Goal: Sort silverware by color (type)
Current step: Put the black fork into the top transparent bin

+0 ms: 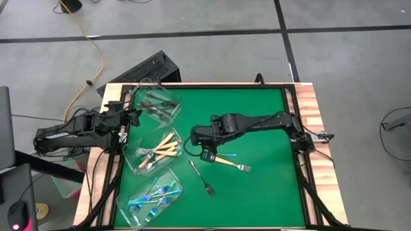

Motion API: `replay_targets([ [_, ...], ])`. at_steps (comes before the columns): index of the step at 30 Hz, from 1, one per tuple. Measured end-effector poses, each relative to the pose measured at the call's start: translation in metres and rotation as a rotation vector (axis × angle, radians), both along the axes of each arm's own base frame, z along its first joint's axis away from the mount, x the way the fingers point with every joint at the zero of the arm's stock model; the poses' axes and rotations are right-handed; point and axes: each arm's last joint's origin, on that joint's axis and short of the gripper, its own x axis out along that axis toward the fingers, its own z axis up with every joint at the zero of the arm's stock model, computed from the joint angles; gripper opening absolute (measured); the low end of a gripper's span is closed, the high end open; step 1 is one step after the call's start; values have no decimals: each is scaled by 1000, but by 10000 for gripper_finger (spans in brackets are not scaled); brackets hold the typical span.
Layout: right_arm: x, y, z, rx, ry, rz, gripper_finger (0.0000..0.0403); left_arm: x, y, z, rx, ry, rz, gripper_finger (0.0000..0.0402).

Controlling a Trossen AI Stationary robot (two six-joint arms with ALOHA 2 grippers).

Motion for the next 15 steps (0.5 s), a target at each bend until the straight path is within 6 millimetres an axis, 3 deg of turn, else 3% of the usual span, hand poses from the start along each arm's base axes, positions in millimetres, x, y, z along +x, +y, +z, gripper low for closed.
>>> replay_targets([
  [6, 2, 8, 1, 26, -44, -47, 132, 0, -1, -2, -35, 6, -25, 172],
  [10, 10, 32, -2, 45, -126, -1, 132, 0, 0, -1, -7, 9, -13, 172],
  [15, 22, 59, -20, 83, -155, -14, 132, 0, -1, -1, -45, -22, -5, 172],
])
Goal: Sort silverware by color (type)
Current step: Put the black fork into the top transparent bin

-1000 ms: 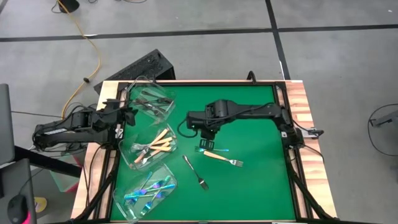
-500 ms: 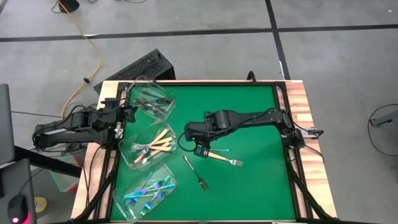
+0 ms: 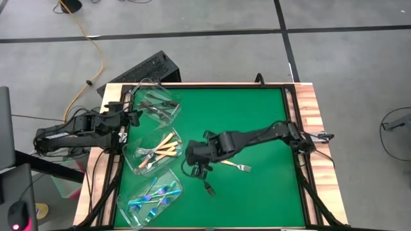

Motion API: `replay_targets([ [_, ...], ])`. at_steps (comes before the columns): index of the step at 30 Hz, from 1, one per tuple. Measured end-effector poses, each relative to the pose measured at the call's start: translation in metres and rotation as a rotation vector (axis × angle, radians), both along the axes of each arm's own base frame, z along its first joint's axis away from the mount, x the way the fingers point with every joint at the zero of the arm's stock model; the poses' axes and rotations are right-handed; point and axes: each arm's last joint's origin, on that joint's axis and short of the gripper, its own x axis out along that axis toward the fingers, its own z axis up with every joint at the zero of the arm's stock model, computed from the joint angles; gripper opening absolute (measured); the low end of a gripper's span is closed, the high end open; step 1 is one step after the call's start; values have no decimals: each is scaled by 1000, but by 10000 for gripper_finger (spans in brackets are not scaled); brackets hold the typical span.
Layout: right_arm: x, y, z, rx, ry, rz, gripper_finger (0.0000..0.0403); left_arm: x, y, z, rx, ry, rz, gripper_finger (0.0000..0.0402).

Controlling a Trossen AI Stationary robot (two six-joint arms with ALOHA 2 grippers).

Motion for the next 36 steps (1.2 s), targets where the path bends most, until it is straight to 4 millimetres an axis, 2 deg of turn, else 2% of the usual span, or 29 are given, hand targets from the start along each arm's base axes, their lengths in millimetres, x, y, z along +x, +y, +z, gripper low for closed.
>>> replay_targets([
  [3, 6, 12, -14, 22, 7, -15, 132, 4, -1, 5, 106, 61, -140, 172],
  [5, 9, 17, -19, 32, 2, -17, 132, 10, -3, 13, 154, 10, -303, 172],
  [11, 7, 20, -16, 9, -13, -10, 132, 26, -17, 46, 267, -348, -864, 172],
  [15, 6, 27, -18, -3, -4, 23, 132, 22, -25, 67, 269, -617, -1068, 172],
  [18, 0, 39, -18, -5, 3, 32, 132, 11, -30, 72, 230, -702, -1156, 172],
  [21, -8, 48, -20, -42, 32, -2, 132, -3, -33, 64, 190, -674, -1204, 172],
  [24, -10, 51, -20, -55, 36, -18, 132, -14, -33, 50, 139, -616, -1142, 172],
  [27, -10, 52, -20, -53, 30, -15, 132, -21, -32, 38, 124, -679, -1072, 172],
  [30, -10, 53, -24, -51, 30, -18, 132, -17, -33, 34, 102, -740, -1071, 172],
  [34, -7, 57, -47, -32, 35, -49, 132, -6, -35, 40, 93, -857, -1139, 172],
  [36, -5, 61, -56, -16, 18, -50, 132, 1, -36, 35, 73, -877, -1150, 172],
])
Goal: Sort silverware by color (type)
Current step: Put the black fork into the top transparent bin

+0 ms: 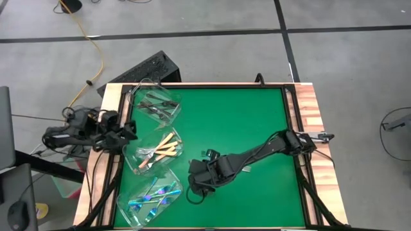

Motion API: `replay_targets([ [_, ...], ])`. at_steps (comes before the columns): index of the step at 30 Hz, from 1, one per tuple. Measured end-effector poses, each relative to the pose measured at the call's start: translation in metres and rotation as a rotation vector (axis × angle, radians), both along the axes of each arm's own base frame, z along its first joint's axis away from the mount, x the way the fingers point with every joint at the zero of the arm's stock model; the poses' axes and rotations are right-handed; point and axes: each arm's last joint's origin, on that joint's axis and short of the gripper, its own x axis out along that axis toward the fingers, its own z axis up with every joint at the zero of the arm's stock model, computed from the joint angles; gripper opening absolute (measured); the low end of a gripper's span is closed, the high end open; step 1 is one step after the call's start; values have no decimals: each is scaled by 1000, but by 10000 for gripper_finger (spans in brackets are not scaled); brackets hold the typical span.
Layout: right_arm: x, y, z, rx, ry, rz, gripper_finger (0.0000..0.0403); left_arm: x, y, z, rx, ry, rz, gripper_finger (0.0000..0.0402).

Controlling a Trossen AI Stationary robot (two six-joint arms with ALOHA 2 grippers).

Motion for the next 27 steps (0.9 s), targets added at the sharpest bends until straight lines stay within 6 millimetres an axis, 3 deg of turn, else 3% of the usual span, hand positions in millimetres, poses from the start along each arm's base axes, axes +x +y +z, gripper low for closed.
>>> replay_targets([
  [4, -1, 1, -10, 19, -3, 0, 132, 13, -3, -13, -86, 13, -4, 172],
  [8, -2, -1, -16, 25, 16, -14, 132, 31, -11, -42, -130, 133, -29, 172],
  [14, 8, -1, -29, 63, 8, -9, 132, 40, -26, -68, -248, 185, -190, 172],
  [17, 20, -6, -43, 97, -7, -51, 135, 38, -28, -59, -250, 142, -216, 171],
  [21, 31, -11, -74, 148, 39, -104, 155, 32, -25, -30, -119, 81, -161, 159],
  [24, 34, -12, -88, 201, 87, -111, 179, 23, -20, -8, 57, 182, -49, 143],
  [27, 36, -10, -89, 246, 75, -123, 201, 9, -13, 8, 188, 345, 39, 132],
])
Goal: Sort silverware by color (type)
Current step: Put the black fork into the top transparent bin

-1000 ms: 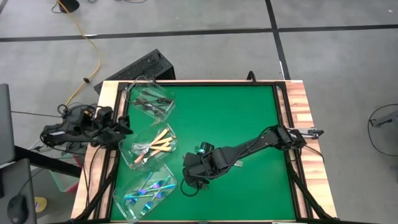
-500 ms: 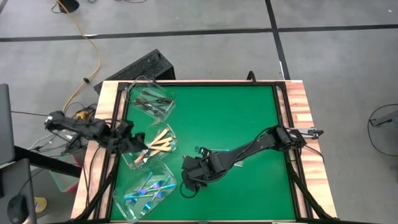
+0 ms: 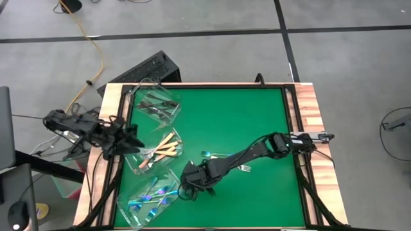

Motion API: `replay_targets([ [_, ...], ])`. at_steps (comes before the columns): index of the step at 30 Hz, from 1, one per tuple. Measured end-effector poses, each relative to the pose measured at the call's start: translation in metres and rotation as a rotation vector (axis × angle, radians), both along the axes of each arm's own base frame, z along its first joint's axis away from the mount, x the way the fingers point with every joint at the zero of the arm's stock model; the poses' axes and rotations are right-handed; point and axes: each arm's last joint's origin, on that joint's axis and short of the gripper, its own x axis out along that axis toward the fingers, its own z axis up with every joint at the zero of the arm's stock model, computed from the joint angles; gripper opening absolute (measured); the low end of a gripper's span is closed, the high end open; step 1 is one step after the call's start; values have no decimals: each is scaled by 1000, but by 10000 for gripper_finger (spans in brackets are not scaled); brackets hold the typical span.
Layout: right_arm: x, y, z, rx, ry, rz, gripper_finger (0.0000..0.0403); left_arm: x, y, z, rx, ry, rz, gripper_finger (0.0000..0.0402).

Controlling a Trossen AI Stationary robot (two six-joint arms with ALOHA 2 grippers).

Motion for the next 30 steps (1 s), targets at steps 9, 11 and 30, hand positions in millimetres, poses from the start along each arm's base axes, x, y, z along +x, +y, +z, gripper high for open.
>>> replay_targets([
  [9, -5, 1, -7, -10, 66, -40, 218, -33, 18, 2, 171, 276, 200, 128],
  [11, -7, 3, -7, -12, 76, -38, 217, -39, 20, -1, 137, 327, 206, 128],
  [30, -5, -20, -9, -35, 128, -58, 214, -66, 26, -25, 158, 564, 119, 128],
])
